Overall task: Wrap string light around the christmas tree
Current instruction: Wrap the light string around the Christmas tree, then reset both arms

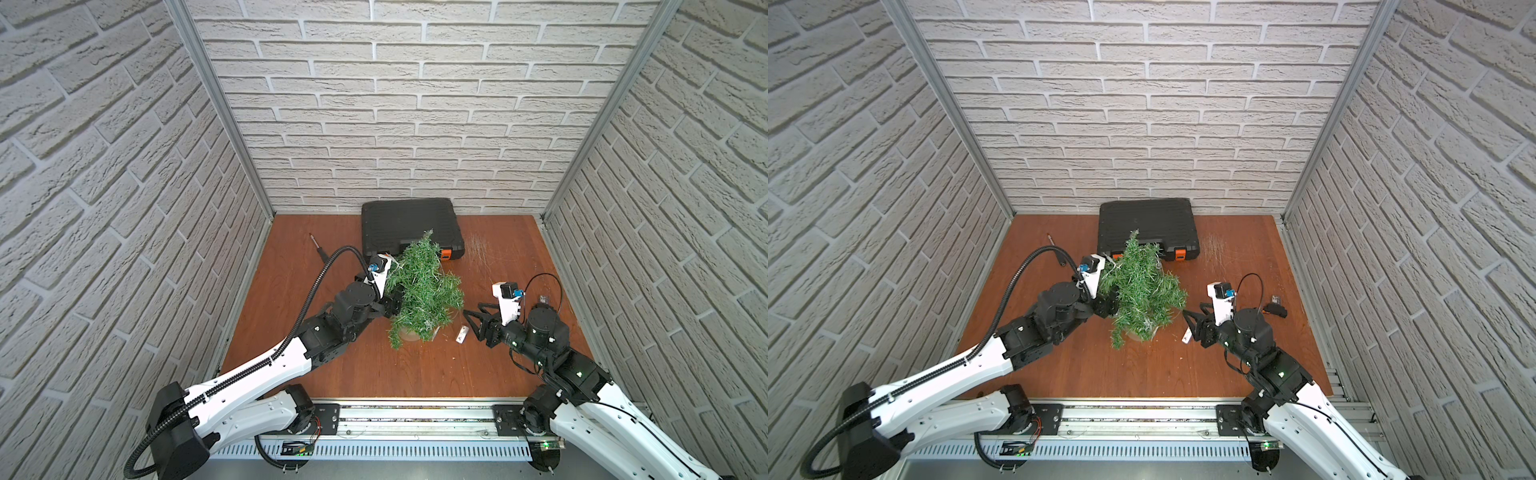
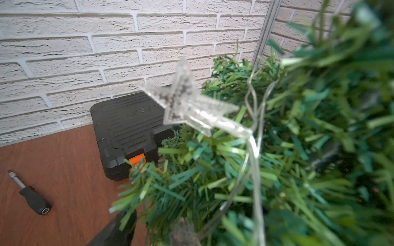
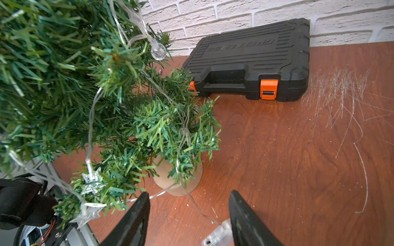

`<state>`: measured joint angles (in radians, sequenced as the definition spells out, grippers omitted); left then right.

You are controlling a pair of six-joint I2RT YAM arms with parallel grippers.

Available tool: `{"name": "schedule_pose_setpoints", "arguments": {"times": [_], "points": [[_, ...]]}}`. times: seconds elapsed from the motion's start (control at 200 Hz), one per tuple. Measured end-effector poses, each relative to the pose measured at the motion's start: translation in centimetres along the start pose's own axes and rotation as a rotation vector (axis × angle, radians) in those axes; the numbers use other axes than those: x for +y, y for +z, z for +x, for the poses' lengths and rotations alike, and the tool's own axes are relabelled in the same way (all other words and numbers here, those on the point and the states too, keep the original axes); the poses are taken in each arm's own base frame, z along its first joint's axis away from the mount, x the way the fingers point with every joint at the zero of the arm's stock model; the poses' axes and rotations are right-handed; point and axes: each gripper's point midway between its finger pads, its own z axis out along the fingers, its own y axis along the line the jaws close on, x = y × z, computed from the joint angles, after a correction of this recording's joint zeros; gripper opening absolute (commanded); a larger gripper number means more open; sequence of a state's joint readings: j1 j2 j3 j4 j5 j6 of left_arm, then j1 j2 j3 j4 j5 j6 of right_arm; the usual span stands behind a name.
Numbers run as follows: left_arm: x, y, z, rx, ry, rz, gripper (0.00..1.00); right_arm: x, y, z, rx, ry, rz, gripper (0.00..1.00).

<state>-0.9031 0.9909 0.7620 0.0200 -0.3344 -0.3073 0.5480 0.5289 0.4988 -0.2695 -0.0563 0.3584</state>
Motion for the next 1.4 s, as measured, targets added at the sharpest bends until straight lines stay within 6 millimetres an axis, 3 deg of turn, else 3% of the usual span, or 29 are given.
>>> {"name": "schedule_pose_setpoints", "arguments": {"times": [0.265,0.52,0.8,0.94,1.035,1.135,1.315,1.4], "points": [[-1.4,-0.5,-1.6,-0.011,-0.007,0.075,0.91,-1.0,0.7,1.0,0.045,-0.054,0.051,0.59],[-2.2,-1.4,-2.4,0.001,0.002,0.131,0.98,-1.2,-0.1,1.1,-0.005,-0.060,0.042,0.62],[-1.7,-6.3,-8.0,-0.139,0.044,0.160,0.98,-1.0,-2.1,-2.8,-0.125,-0.129,0.083,0.64],[-0.4,-7.8,-9.2,-0.178,0.075,0.108,0.98,-0.9,-3.2,-5.4,-0.187,-0.171,0.126,0.64],[1.1,-8.2,-9.3,-0.172,0.118,0.025,0.98,-1.4,-3.6,-6.7,-0.217,-0.206,0.175,0.64],[4.2,-9.0,-10.0,-0.210,0.172,-0.123,0.98,-2.5,-4.0,-8.2,-0.261,-0.254,0.268,0.64],[13.1,-10.8,-10.8,-0.294,0.108,-0.465,0.98,-4.7,-3.4,-11.0,-0.329,-0.347,0.457,0.73],[17.1,-10.2,-10.0,-0.293,0.064,-0.605,0.98,-6.1,-2.1,-12.0,-0.330,-0.374,0.538,0.75]]}}
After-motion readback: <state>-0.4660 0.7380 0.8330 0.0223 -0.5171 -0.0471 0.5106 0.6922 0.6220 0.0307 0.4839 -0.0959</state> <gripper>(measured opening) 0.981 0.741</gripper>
